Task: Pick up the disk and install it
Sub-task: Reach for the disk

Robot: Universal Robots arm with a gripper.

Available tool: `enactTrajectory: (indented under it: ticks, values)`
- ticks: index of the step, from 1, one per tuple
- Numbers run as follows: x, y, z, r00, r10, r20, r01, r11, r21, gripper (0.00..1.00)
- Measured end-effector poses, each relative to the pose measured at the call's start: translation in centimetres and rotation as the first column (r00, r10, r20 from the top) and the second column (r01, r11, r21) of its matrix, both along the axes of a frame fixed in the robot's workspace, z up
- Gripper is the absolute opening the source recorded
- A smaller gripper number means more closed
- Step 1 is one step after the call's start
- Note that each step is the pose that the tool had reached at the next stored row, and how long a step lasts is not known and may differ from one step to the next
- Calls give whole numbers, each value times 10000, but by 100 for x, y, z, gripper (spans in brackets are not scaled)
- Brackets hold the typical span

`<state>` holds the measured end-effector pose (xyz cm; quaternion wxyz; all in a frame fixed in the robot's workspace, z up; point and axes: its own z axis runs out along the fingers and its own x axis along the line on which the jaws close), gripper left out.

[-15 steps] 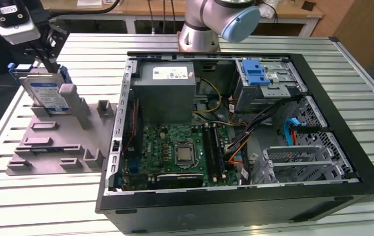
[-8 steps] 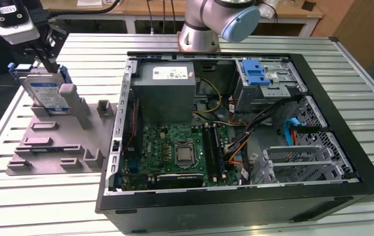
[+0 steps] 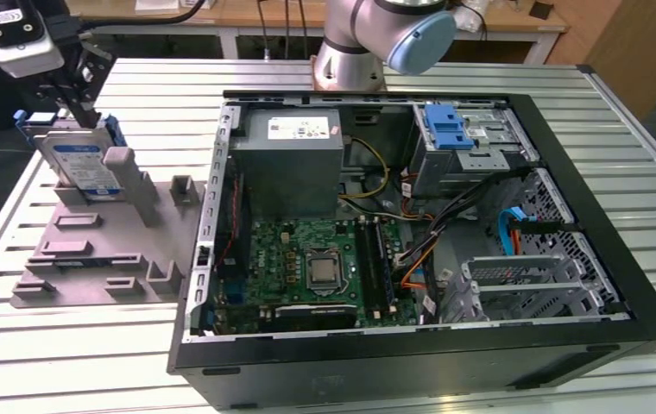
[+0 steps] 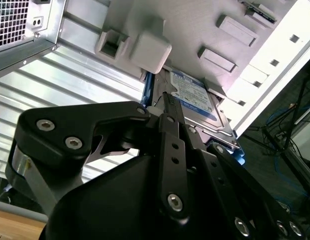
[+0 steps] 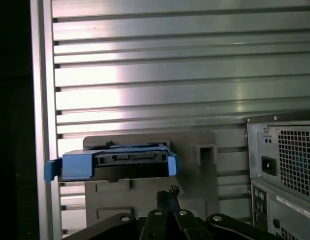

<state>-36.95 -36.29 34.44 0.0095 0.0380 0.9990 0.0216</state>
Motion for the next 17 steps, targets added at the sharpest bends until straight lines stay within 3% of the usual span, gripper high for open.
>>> enactTrajectory:
  ticks: [12, 17]
  values:
    - [-140, 23, -2, 10000, 1, 0, -1, 10000, 0, 11]
    - [-247, 108, -2, 10000, 0, 0, 0, 10000, 0, 11]
